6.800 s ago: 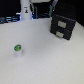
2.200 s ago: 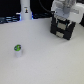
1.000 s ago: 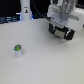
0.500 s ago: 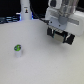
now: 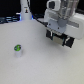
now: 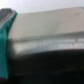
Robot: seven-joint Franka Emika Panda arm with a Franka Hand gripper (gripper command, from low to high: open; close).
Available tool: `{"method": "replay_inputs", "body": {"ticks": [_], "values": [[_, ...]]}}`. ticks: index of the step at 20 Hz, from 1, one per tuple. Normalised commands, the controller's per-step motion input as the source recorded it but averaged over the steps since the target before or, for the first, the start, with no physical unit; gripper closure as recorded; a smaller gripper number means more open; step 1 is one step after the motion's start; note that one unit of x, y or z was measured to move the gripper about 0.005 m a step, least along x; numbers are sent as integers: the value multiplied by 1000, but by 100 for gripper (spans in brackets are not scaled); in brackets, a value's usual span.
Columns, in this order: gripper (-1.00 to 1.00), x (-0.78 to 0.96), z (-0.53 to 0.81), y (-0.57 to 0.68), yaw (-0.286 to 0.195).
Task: Open the kcup holder, insert the kcup into the holder, and close the kcup holder
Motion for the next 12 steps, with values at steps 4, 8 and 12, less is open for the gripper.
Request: {"method": "replay_inputs", "body": {"ticks": [4, 8, 12], "values": [[-100, 280, 220, -63, -83], [-100, 214, 333, -191, -106], [-100, 95, 394, -426, -163]]}}
